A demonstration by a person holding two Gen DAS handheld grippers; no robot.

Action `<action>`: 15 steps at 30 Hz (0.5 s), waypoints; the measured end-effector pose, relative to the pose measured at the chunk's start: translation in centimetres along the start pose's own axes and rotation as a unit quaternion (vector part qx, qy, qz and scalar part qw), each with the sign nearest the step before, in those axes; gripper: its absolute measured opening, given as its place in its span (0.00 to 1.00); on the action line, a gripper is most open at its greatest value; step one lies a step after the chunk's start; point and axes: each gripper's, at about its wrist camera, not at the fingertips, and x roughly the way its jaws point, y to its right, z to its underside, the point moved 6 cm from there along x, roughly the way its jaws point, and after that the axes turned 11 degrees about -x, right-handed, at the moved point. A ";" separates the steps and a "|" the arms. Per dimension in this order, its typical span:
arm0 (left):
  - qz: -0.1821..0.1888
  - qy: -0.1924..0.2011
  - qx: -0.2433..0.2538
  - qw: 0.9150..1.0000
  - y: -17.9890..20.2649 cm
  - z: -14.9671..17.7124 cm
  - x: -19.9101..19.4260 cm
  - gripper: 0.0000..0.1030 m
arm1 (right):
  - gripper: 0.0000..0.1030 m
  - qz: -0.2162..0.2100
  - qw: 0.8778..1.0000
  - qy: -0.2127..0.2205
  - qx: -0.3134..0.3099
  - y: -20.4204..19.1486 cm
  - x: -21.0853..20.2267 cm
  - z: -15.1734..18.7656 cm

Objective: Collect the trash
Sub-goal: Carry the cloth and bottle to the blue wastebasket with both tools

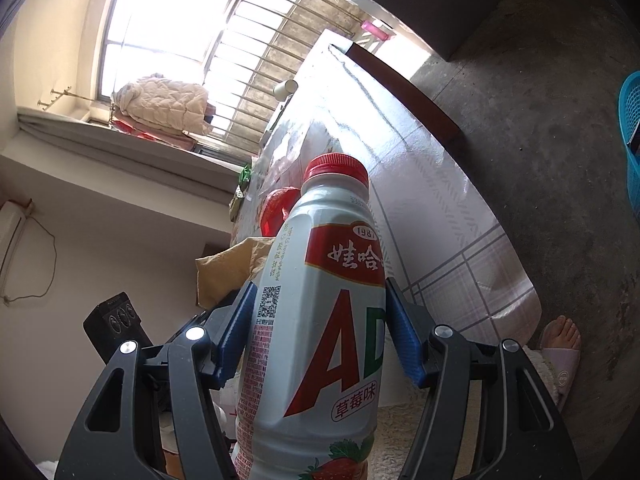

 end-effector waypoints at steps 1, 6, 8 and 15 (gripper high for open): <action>0.000 0.000 0.003 1.000 0.3 0.0 0.1 0.08 | 0.60 -0.001 1.000 0.002 0.001 0.1 -0.2 0.0; 0.005 -0.003 0.015 1.000 2.1 -0.3 0.4 0.08 | 0.60 -0.004 1.000 0.017 0.010 0.9 -1.5 0.1; 0.007 -0.005 0.021 1.000 2.8 -0.4 0.6 0.08 | 0.60 -0.006 1.000 0.024 0.014 1.3 -2.1 0.2; 0.020 -0.015 0.038 0.999 6.2 -0.5 1.5 0.08 | 0.60 -0.008 0.998 0.049 0.031 2.7 -4.5 0.6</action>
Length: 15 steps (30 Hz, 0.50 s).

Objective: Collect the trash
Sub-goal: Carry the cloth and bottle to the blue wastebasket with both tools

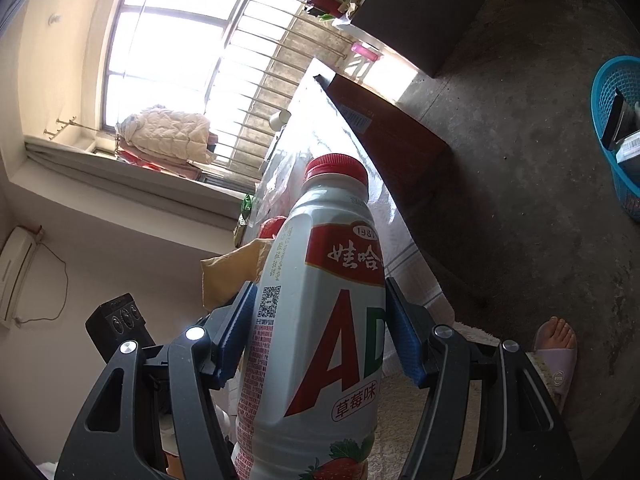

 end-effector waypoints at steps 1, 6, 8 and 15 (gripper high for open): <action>0.002 -0.001 0.004 1.000 0.6 -0.1 0.2 0.08 | 0.60 0.000 1.000 0.004 0.003 0.3 -0.4 0.0; 0.015 -0.011 0.016 1.000 3.2 -0.4 1.2 0.08 | 0.60 0.004 1.000 0.024 0.015 1.7 -2.5 0.0; 0.019 -0.015 0.021 0.999 4.2 -0.6 1.7 0.08 | 0.60 0.007 0.999 0.032 0.020 2.3 -3.4 0.0; 0.036 -0.030 0.040 0.998 7.7 -0.9 3.6 0.08 | 0.60 0.019 0.997 0.055 0.045 4.9 -6.3 0.1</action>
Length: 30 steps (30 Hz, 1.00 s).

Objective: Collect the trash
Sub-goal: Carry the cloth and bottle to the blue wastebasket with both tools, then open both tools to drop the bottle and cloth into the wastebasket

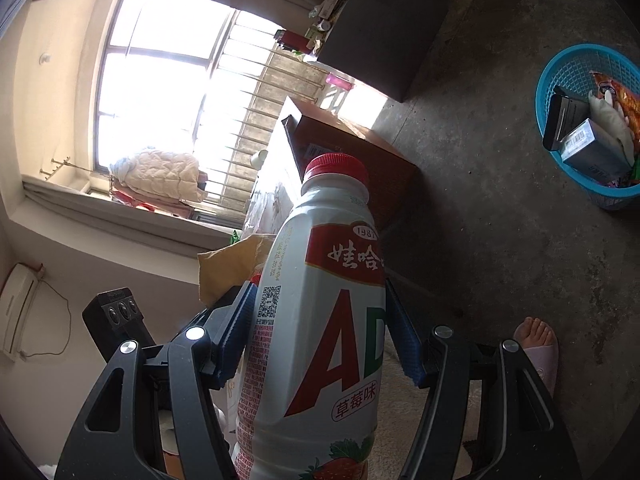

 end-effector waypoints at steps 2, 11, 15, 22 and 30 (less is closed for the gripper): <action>0.004 -0.005 0.007 1.000 1.1 -0.1 0.7 0.08 | 0.60 0.003 1.000 0.008 0.007 0.8 -0.7 0.0; 0.029 -0.028 0.035 0.999 5.9 -0.9 3.7 0.08 | 0.60 0.022 0.998 0.036 0.037 4.2 -4.4 0.2; 0.044 -0.043 0.046 0.997 8.4 -0.8 5.1 0.08 | 0.60 0.037 0.997 0.044 0.053 6.1 -5.8 0.3; 0.072 -0.069 0.065 0.993 12.3 -0.9 7.4 0.08 | 0.60 0.080 0.990 0.078 0.086 10.1 -8.9 0.2; 0.116 -0.127 0.049 0.984 15.8 -1.0 11.9 0.09 | 0.60 0.122 0.979 0.094 0.132 15.8 -10.7 -0.5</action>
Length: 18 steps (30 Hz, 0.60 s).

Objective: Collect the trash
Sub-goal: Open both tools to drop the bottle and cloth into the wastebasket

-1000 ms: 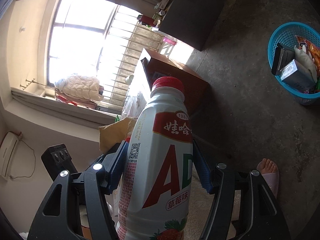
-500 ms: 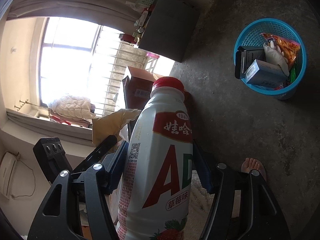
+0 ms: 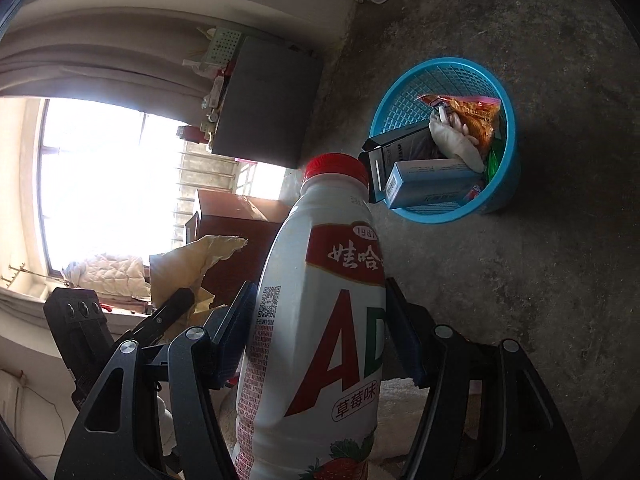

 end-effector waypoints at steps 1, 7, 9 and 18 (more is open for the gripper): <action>0.005 -0.006 -0.002 1.000 0.2 -0.1 0.5 0.09 | 0.60 0.005 1.000 -0.002 0.001 0.5 0.4 -0.6; 0.018 -0.023 -0.009 1.000 0.5 -0.4 2.5 0.09 | 0.60 0.064 0.996 -0.016 -0.057 1.2 4.2 -8.3; 0.019 -0.026 -0.017 0.999 0.2 -0.6 2.9 0.09 | 0.64 0.103 0.991 -0.008 -0.084 1.6 5.8 -11.5; 0.032 -0.045 -0.046 0.997 0.3 -2.6 5.8 0.09 | 0.68 0.150 0.987 0.000 -0.064 6.3 7.3 -12.1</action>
